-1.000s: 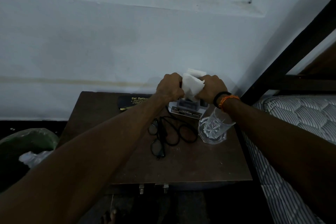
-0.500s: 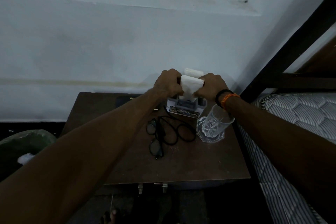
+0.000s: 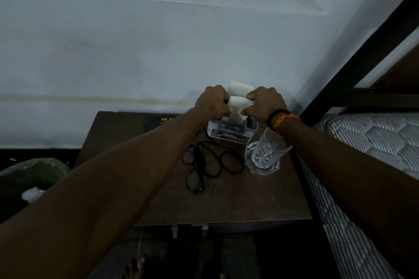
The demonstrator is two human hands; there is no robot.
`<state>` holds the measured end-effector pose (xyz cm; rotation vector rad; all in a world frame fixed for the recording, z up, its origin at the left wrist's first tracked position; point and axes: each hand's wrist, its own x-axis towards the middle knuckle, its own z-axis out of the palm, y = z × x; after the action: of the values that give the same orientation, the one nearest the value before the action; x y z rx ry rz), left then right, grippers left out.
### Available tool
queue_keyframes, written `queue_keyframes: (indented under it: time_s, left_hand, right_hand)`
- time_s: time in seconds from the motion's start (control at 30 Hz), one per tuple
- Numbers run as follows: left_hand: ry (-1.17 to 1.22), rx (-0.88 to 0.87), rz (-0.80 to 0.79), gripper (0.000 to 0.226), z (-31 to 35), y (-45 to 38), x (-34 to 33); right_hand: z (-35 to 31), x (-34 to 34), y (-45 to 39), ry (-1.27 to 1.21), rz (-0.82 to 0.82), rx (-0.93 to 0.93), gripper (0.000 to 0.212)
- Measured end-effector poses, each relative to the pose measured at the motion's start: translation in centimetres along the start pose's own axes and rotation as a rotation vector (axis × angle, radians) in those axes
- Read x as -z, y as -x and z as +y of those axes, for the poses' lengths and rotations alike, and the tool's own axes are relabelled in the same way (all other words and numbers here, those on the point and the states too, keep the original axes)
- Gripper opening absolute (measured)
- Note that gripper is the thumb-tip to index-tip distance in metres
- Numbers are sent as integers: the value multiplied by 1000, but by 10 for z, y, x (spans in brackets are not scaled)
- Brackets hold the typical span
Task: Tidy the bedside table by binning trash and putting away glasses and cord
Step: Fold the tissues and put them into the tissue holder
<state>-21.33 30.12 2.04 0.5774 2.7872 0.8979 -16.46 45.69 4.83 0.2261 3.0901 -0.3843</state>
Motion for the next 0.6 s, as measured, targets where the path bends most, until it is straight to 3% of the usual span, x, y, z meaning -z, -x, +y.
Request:
queue_keyframes:
  time_s: [0.17,0.33,0.43,0.6]
  left_hand:
    - [54,-19,6,34,-6,-1,10]
    - [106,-45,-14,32,-16,10,24]
    - [166,-29,39,28,-34,18,36]
    - [80,-8,78,6,-84,40,49]
  right_hand:
    - [-7,7,2,39,28,0,36]
    - [-16,7,8,93,-20,-22,57]
    - [-22,15,14,111,-42,-32,58]
    - [-46,20,38,85,210,-26,38]
